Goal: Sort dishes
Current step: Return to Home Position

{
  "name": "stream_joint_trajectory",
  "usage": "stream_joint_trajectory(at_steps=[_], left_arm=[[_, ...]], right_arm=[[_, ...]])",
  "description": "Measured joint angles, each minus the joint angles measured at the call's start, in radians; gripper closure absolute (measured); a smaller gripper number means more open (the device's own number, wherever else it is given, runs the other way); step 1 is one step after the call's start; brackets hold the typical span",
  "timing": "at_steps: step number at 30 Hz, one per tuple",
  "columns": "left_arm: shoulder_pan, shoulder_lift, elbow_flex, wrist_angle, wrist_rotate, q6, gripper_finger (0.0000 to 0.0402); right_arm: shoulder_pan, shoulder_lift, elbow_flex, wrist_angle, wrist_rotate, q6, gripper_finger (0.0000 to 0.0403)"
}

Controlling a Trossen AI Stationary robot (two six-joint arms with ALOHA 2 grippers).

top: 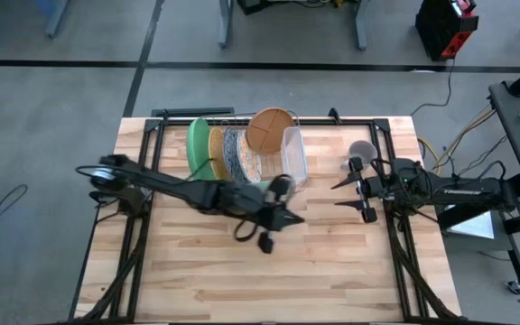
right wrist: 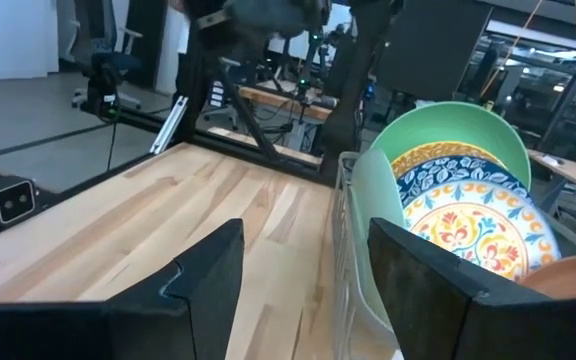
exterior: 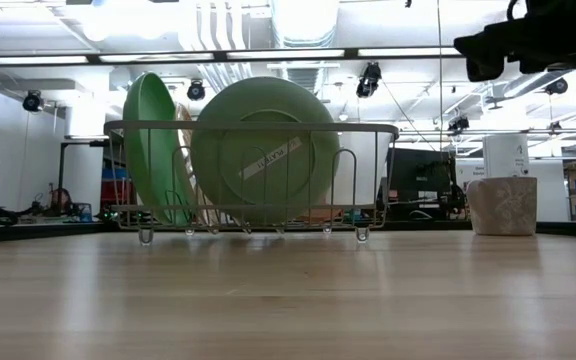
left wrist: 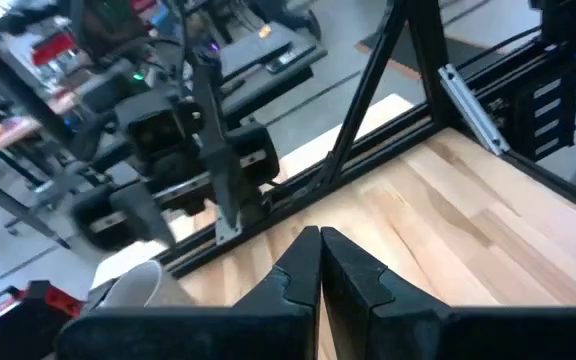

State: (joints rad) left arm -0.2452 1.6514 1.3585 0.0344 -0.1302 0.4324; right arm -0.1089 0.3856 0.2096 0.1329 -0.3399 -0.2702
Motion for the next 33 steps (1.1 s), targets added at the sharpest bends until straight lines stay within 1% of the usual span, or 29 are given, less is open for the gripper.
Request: stream_joint_trajectory(at_steps=[3,6,8,16,21,26,29,33], left_arm=[[-0.023,-0.135,-0.155,0.062,-0.060,-0.013,0.0402],[-0.038,-0.262,-0.297,0.085,-0.116,-0.046,0.0401],[-0.042,-0.344,-0.378,0.098,-0.129,-0.065,0.0401],[-0.042,-0.664,-0.632,0.106,-0.199,-0.080,0.0401],[-0.041,-0.850,-0.782,0.139,-0.334,-0.112,0.0401],[-0.041,-0.981,-0.913,0.181,-0.455,-0.122,0.0401],[-0.041,-1.036,-0.976,0.195,-0.472,-0.137,0.0401],[-0.041,-1.082,-1.032,0.232,-0.472,-0.157,0.0401]], right_arm=[[0.000,-0.005,-0.008,0.000,0.000,0.005,0.0199],[0.000,-0.007,-0.011,0.000,0.000,0.004,0.0200],[0.000,-0.007,-0.011,0.001,0.000,0.005,0.0199],[0.000,-0.016,-0.012,0.006,0.000,0.007,0.0203],[0.000,-0.019,-0.020,0.005,0.000,0.000,0.0203],[0.000,-0.026,-0.039,0.006,-0.010,-0.005,0.0204],[0.000,-0.053,-0.047,0.007,-0.054,0.004,0.0204],[0.000,-0.129,-0.059,0.006,-0.056,0.007,0.0204]])
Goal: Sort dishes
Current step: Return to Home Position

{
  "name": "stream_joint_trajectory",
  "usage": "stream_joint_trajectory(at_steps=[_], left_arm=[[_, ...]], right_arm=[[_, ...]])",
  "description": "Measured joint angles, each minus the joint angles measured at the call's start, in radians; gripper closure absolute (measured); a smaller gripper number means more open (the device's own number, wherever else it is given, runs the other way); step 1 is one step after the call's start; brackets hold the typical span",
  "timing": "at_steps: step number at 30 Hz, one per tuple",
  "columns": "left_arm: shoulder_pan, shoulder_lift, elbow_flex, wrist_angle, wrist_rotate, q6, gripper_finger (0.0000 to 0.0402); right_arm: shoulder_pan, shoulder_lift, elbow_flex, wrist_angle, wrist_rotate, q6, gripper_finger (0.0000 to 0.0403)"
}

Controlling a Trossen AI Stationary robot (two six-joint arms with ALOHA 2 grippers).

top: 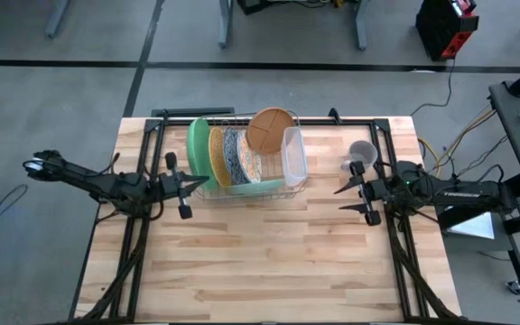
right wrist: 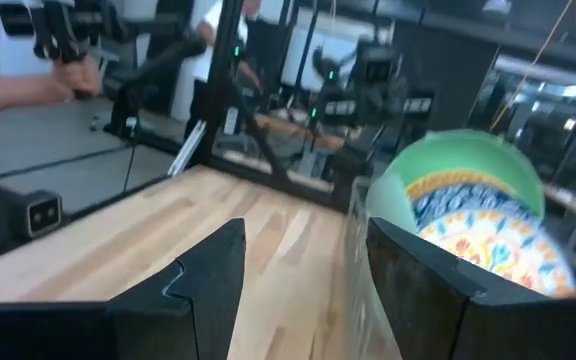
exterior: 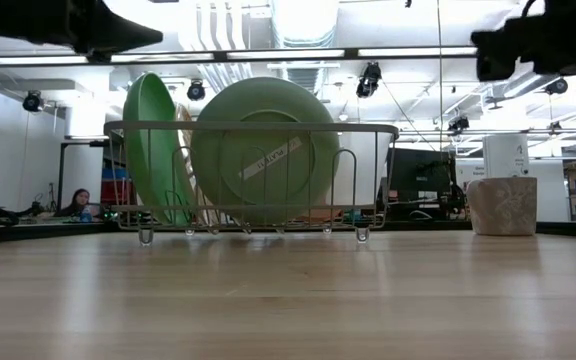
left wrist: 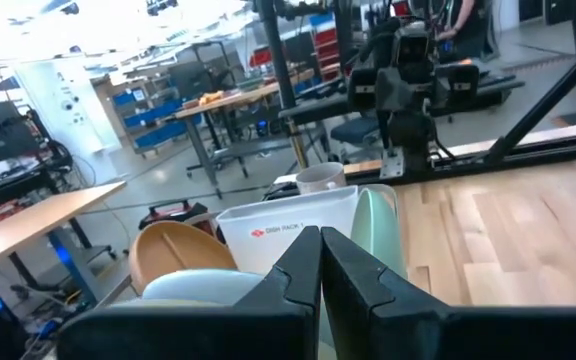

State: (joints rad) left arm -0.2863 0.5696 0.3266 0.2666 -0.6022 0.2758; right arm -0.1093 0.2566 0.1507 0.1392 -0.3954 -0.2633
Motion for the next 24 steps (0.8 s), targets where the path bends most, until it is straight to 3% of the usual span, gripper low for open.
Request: stream_joint_trajectory(at_steps=[10,24], left_arm=[[0.000,-0.020,-0.027,0.031,-0.038,0.004,0.0401],[0.024,-0.022,-0.027,0.031,-0.320,0.042,0.0401]], right_arm=[[0.001,-0.253,-0.040,-0.099,-0.055,0.065,0.0204],[0.012,-0.256,-0.109,-0.099,-0.085,0.074,0.0204]])
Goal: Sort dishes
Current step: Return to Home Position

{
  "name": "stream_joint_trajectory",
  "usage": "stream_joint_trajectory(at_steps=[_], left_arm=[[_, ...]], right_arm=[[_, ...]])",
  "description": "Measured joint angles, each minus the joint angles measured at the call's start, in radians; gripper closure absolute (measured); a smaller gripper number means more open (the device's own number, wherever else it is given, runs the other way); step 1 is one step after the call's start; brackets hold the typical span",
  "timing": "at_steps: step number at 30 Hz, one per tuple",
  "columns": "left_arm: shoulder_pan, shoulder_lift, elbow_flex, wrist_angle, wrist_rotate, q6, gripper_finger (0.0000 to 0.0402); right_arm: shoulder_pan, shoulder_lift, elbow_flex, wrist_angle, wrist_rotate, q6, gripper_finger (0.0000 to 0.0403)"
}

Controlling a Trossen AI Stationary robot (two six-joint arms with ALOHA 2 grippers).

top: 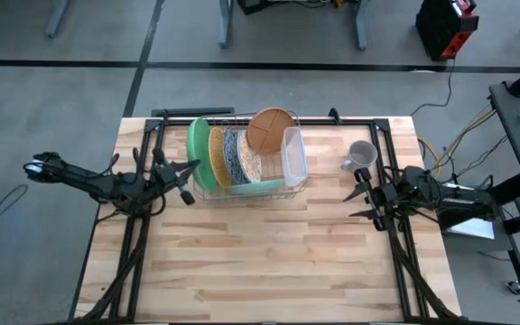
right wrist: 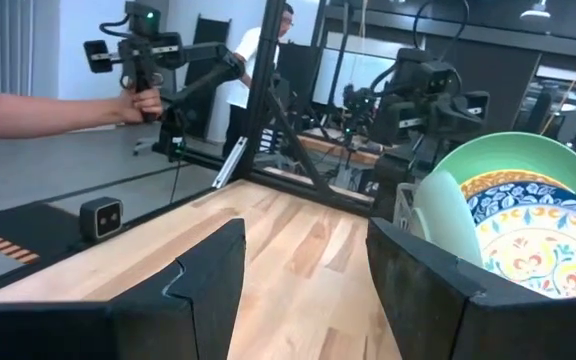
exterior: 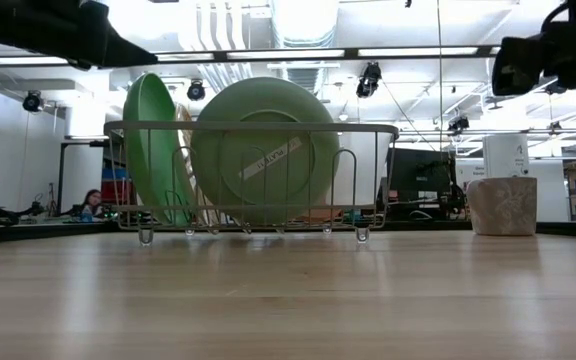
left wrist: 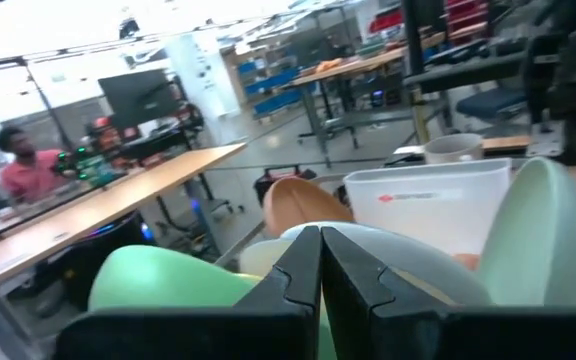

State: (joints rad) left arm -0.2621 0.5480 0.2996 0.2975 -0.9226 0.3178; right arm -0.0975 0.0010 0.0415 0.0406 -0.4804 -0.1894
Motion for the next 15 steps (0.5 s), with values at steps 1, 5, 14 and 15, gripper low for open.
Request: stream_joint_trajectory(at_steps=[1,5,14,15], left_arm=[[0.004,0.000,0.000,0.000,-0.005,0.004,0.0401],[0.021,-0.001,0.000,0.000,-0.031,0.023,0.0401],[0.064,-0.017,0.000,0.003,-0.158,0.055,0.0401],[0.074,-0.021,0.000,0.003,-0.199,0.057,0.0401]], right_arm=[[0.000,0.000,-0.002,0.000,-0.003,0.000,0.0204],[0.000,0.000,-0.016,-0.005,-0.020,-0.010,0.0204],[-0.001,0.001,-0.021,-0.004,-0.018,-0.022,0.0204],[-0.001,0.001,-0.021,-0.004,-0.018,-0.022,0.0204]])
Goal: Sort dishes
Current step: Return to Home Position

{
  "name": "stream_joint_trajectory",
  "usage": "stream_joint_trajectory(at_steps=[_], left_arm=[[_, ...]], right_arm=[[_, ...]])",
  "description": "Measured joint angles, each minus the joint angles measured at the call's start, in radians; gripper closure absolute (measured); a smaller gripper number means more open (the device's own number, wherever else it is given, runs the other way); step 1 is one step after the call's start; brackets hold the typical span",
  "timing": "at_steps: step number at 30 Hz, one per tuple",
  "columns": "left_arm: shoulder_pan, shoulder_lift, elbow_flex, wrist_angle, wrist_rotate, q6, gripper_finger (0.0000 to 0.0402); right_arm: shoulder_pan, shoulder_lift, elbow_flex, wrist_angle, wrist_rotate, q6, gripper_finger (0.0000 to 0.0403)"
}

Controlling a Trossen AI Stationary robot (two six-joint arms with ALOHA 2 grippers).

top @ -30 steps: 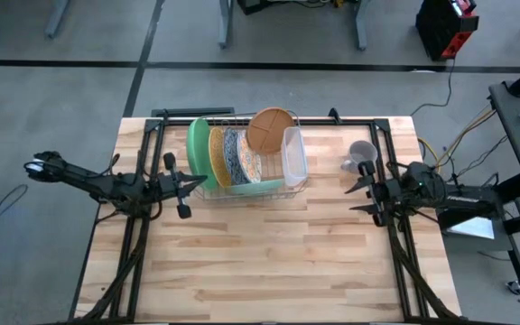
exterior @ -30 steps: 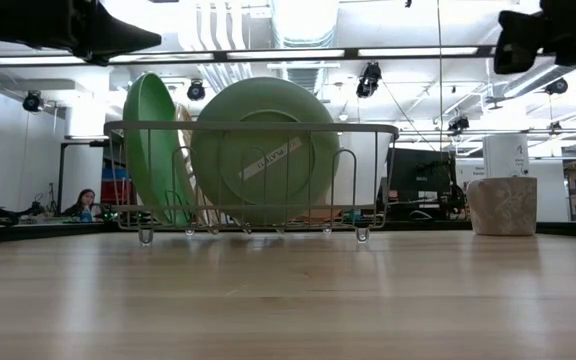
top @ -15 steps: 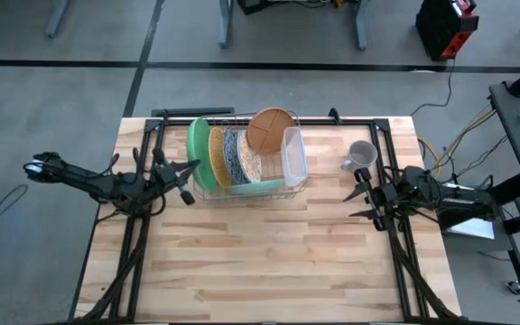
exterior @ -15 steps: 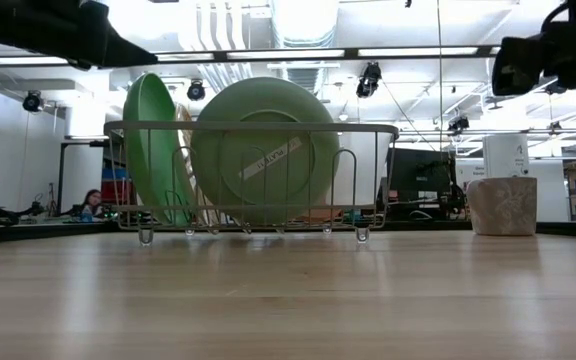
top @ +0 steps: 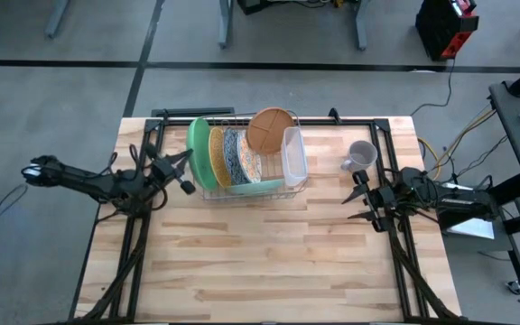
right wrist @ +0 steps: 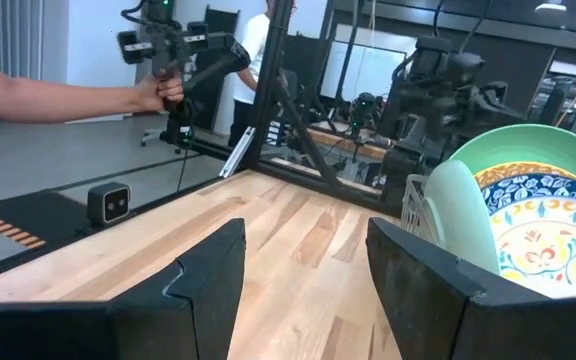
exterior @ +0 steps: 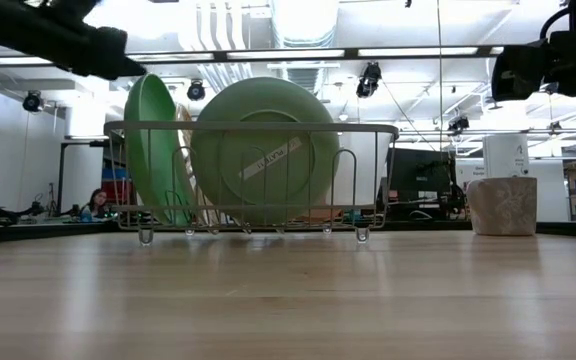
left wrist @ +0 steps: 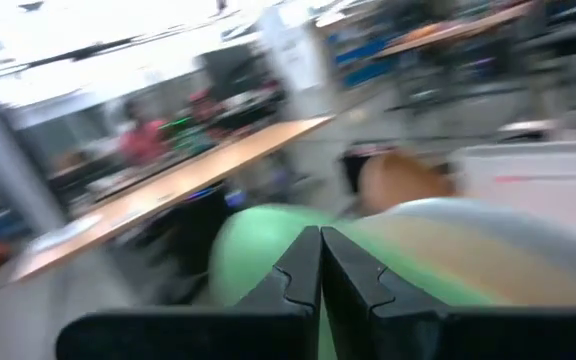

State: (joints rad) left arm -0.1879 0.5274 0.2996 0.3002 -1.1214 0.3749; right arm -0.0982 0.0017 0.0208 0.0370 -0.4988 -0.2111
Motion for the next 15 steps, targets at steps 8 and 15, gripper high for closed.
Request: stream_joint_trajectory(at_steps=[8,15], left_arm=[[0.188,-0.008,0.000,-0.002,-0.155,0.070,0.0401],[0.447,-0.008,0.000,-0.021,-0.145,0.099,0.0401]], right_arm=[[0.000,0.000,0.000,0.001,0.013,0.004,0.0204],[0.000,0.000,0.000,0.000,0.027,0.015,0.0204]])
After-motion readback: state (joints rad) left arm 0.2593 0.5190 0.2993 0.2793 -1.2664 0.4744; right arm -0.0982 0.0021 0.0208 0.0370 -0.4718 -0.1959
